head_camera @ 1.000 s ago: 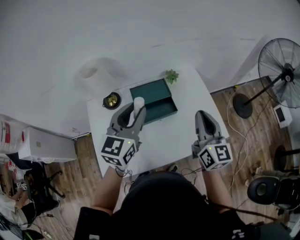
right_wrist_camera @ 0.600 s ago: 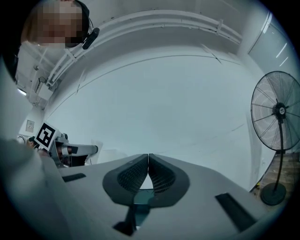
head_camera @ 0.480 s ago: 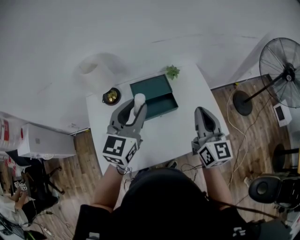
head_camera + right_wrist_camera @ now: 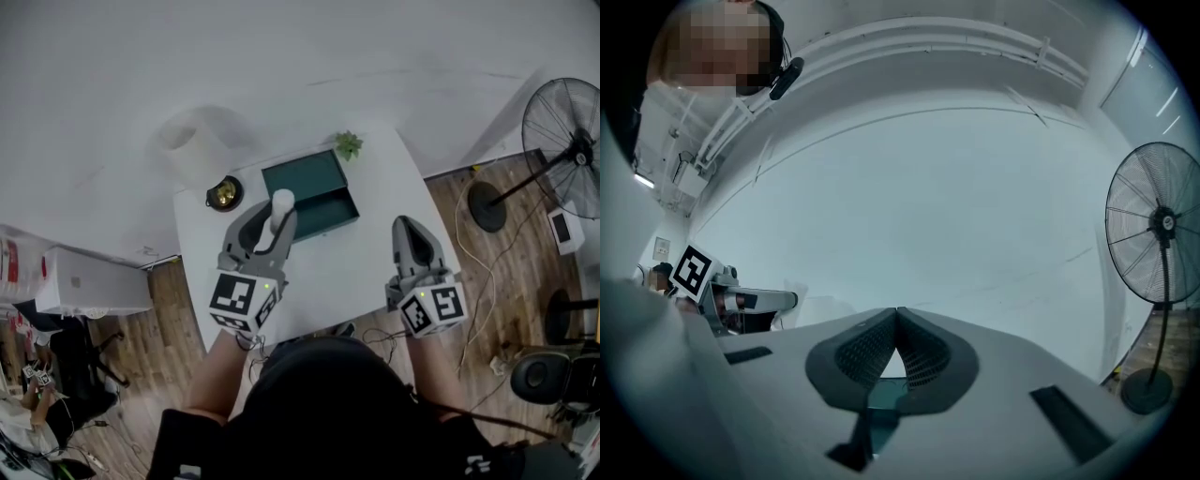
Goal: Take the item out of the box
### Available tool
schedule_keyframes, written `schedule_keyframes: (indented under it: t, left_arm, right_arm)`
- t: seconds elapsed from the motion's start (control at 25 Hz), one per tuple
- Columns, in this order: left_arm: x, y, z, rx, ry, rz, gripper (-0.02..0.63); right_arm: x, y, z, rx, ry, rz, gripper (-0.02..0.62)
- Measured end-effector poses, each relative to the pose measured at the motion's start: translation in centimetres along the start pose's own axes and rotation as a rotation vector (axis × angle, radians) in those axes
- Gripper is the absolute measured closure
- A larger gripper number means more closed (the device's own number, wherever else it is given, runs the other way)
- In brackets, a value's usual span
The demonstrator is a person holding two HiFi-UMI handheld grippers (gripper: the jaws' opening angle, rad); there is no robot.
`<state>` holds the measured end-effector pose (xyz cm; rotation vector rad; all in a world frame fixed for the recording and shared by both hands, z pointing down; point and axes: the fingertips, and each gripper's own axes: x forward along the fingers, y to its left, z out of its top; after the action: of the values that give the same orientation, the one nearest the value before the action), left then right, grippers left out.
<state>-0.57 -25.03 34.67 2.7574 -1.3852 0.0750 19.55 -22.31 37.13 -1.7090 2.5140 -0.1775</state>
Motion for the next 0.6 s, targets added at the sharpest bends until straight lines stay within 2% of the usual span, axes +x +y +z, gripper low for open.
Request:
schedule_keyframes:
  t: [0.6]
  left_arm:
    - [0.4, 0.7, -1.6, -0.008, 0.035, 0.002, 0.477]
  right_arm:
    - [0.5, 0.3, -0.5, 0.000, 0.006, -0.005, 0.591]
